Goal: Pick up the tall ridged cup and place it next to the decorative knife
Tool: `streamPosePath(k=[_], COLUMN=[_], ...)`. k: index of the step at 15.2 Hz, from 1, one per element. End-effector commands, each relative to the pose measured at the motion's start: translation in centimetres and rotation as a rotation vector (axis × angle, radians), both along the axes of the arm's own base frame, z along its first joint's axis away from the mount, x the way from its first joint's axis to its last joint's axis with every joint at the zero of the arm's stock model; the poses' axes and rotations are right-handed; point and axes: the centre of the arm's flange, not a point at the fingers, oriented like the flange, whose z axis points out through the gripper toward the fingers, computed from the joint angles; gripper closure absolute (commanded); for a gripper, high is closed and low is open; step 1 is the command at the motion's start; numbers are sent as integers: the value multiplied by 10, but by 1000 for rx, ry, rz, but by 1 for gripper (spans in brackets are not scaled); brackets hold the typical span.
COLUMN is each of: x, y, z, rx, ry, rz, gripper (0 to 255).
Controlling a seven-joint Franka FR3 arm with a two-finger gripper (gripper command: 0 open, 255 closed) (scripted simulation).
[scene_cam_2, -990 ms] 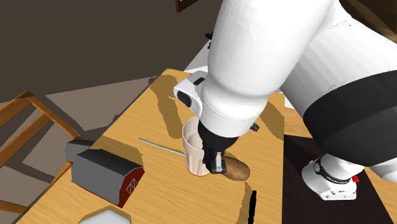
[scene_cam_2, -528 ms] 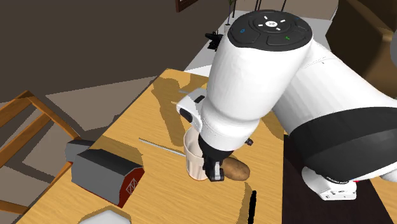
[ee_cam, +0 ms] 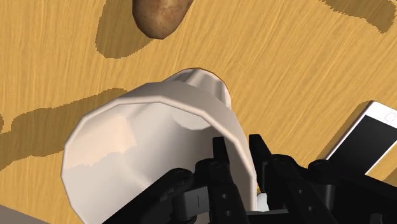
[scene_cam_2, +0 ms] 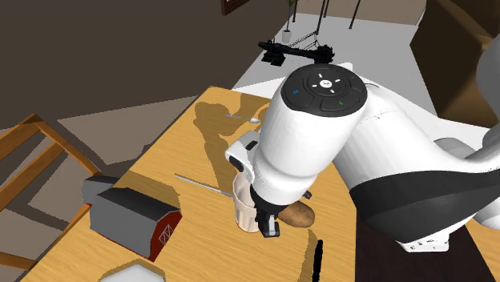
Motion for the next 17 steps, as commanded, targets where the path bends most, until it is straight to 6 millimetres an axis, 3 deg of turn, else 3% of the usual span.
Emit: streamPosePath(k=[1,17], x=[1,1], y=[0,0], z=[-10,-95], rx=[0,0], ry=[-1,-1], rz=[0,0], gripper=[255,255])
